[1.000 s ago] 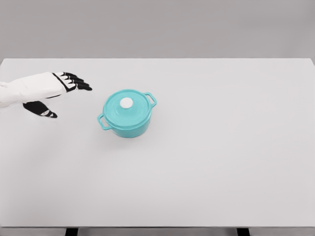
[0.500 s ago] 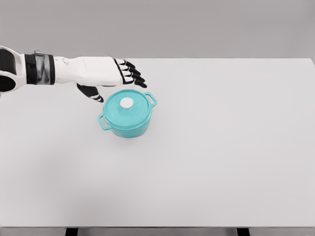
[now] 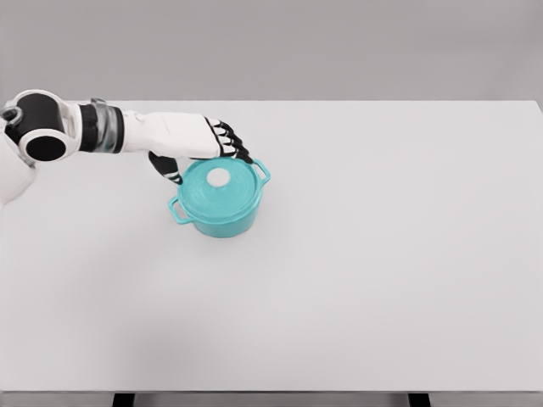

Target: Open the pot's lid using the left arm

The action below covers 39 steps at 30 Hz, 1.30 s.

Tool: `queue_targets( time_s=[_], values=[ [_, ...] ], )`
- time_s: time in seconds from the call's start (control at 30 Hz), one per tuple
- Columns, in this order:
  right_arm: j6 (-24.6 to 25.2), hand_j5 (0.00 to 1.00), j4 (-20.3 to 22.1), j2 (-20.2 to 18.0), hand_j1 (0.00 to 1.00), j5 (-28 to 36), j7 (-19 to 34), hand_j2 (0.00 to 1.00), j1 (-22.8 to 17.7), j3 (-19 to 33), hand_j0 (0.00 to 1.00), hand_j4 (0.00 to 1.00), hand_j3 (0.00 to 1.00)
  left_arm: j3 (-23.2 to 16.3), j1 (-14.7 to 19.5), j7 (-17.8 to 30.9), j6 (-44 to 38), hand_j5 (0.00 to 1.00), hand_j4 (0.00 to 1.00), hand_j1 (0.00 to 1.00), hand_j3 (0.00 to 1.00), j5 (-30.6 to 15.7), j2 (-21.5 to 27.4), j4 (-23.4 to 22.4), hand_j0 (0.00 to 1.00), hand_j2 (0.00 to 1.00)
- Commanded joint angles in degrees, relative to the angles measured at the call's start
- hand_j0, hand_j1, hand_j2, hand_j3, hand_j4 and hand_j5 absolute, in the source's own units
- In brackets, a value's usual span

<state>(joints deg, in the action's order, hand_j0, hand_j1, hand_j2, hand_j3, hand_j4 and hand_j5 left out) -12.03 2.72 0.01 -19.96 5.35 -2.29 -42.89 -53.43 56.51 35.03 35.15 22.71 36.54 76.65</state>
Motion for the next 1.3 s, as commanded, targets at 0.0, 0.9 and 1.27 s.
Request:
queue_targets(
  time_s=[0.0,0.9,1.27],
  values=[
    [0.0,1.0,0.0,0.0,1.0,0.0,0.0,1.0,0.0,0.0,1.0,1.0,1.0,0.0,0.1,0.0,-0.1,0.98,0.98,0.98,0.98,0.0,-0.4,-0.2,0.98,0.98],
    [0.0,1.0,0.0,0.0,1.0,0.0,0.0,1.0,0.0,0.0,1.0,1.0,1.0,-2.9,0.5,0.0,-0.1,0.73,0.73,0.73,0.73,-0.1,-1.0,0.2,0.73,0.73],
    [0.0,1.0,0.0,0.0,1.0,0.0,0.0,1.0,0.0,0.0,1.0,1.0,1.0,-2.9,0.3,0.0,-0.1,0.61,0.61,0.61,0.61,-0.1,-1.0,0.2,0.61,0.61]
  ],
)
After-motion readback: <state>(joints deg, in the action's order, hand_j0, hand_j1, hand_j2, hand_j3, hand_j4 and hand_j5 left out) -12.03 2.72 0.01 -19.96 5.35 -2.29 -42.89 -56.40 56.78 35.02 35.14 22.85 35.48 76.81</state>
